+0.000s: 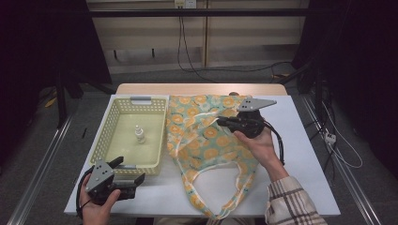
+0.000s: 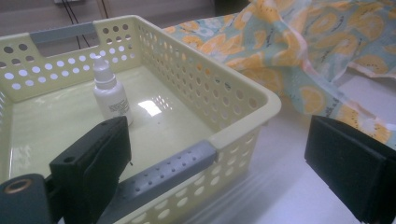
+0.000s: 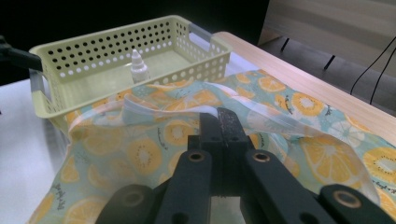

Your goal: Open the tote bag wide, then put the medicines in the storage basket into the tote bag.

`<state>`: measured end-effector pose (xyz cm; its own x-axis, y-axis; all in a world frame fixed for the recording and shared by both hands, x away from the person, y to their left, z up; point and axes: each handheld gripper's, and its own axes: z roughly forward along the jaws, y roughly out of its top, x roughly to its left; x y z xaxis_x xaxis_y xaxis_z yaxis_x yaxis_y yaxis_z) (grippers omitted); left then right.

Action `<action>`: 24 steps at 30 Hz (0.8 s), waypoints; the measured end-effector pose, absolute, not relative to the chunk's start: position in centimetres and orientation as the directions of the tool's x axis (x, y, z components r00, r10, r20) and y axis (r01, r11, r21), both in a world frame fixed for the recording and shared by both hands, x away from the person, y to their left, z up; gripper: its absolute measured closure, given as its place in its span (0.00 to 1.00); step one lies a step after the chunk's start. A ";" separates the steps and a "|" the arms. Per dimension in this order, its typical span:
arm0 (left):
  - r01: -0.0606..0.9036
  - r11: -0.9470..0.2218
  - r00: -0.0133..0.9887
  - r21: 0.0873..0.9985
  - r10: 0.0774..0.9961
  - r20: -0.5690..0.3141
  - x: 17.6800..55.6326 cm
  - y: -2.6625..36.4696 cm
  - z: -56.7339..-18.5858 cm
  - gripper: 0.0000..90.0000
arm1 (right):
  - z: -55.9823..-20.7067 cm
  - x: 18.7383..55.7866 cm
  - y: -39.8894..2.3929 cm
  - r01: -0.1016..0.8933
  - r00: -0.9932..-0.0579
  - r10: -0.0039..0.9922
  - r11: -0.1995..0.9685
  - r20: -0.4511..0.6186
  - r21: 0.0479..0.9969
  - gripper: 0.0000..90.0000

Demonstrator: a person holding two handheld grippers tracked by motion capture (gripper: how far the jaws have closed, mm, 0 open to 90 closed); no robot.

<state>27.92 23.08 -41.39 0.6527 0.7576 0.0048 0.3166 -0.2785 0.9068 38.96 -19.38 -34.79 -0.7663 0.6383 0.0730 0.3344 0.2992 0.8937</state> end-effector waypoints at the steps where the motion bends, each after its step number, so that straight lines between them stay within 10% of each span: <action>1: 0.318 -0.281 0.653 0.906 0.757 0.006 27.9 23.1 -41.4 0.08 | -34.8 38.9 -19.4 0.336 -0.765 0.640 0.298 0.074 0.893 1.00; 24: 0.387 -0.310 0.669 0.868 0.743 -0.033 29.4 23.3 -40.5 0.10 | -36.1 39.3 -19.3 0.373 -0.770 0.629 0.313 0.104 0.873 1.00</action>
